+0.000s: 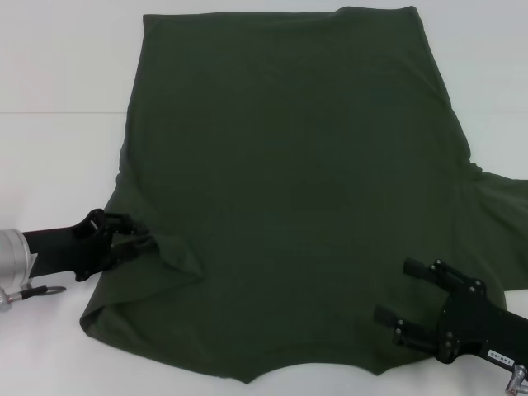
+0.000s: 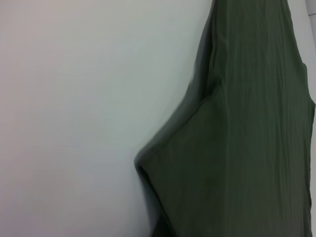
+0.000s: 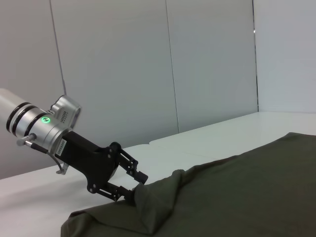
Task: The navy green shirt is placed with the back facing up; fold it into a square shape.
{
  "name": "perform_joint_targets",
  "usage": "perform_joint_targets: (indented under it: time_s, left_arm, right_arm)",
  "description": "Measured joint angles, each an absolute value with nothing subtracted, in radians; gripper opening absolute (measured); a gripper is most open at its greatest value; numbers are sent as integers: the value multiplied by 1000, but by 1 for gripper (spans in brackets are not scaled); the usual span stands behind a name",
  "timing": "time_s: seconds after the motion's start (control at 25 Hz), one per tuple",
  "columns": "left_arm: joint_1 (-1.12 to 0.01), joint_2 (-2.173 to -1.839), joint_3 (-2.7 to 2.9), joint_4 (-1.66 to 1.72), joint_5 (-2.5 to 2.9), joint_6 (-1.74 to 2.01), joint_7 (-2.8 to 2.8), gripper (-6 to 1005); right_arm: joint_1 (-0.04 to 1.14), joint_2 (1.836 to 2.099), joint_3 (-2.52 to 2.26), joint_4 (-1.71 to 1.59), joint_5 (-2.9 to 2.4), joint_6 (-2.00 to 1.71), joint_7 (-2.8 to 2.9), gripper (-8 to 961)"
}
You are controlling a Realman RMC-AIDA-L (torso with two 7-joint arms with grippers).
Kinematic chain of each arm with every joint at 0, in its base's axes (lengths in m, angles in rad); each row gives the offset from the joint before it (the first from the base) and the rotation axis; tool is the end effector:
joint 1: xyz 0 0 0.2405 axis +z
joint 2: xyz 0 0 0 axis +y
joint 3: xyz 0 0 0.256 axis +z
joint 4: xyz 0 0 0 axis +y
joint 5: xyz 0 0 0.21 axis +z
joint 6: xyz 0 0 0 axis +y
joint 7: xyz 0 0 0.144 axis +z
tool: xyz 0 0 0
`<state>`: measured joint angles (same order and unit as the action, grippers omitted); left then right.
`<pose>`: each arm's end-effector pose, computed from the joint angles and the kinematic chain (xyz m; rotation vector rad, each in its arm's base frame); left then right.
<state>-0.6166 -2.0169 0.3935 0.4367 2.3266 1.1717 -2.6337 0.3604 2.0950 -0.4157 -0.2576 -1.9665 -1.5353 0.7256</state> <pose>-0.3326 0.3592 0.0011 -1.5437 -2.2958 -0.7063 0.3197 0.2508 -0.0443 -2.4394 0.4874 0.8469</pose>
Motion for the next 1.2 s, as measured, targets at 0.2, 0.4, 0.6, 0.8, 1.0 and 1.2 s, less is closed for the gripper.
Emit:
perform_joint_targets:
  time_s: [0.2, 0.4, 0.6, 0.8, 1.0, 1.2]
  left_arm:
    - [-614, -2014, 394, 437, 2327, 1168, -2633, 426]
    - [-614, -2018, 394, 437, 2330, 1164, -2631, 283]
    - [-613, -2019, 394, 438, 2328, 1162, -2620, 150]
    - [-609, -2031, 386, 457, 2315, 1161, -2593, 74]
    - [-625, -2033, 388, 469, 2275, 1171, -2508, 53]
    - [-658, -2033, 393, 470, 2261, 1175, -2459, 38]
  right_arm:
    - [359, 2094, -416, -258, -1965, -1536, 726, 914]
    - [359, 2094, -416, -258, -1965, -1541, 726, 914]
    - [360, 2095, -416, -258, -1965, -1542, 726, 915]
    - [361, 2095, -416, -257, -1965, -1543, 726, 915]
    - [361, 2095, -416, -256, -1965, -1545, 726, 914]
    - [359, 2095, -416, -254, -1965, -1545, 726, 915]
